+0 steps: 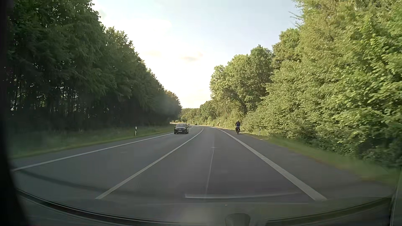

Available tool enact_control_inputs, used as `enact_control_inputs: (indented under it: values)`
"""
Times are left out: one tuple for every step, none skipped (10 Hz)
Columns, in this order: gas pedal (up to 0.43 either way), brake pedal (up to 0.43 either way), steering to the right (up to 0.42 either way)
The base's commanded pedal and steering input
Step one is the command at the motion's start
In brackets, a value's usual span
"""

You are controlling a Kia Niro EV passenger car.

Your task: Follow the waypoints while adhering to traffic rules and regulations

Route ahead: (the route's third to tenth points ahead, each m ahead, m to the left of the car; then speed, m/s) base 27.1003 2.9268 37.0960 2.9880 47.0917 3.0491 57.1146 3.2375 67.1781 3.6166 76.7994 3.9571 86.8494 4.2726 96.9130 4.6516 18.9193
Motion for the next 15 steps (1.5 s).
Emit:
enact_control_inputs:
  values:
    - [0.157, 0.006, -0.001]
    - [0.157, 0.006, -0.001]
    - [0.157, 0.006, -0.001]
    - [0.157, 0.006, -0.001]
    - [0.169, 0.006, -0.001]
    - [0.177, 0.006, -0.002]
    - [0.177, 0.006, -0.003]
    - [0.177, 0.006, -0.003]
    - [0.177, 0.006, -0.003]
    - [0.177, 0.006, -0.005]
    - [0.177, 0.006, -0.01]
    - [0.177, 0.006, -0.011]
    - [0.177, 0.006, -0.011]
    - [0.177, 0.006, -0.01]
    - [0.177, 0.006, -0.008]
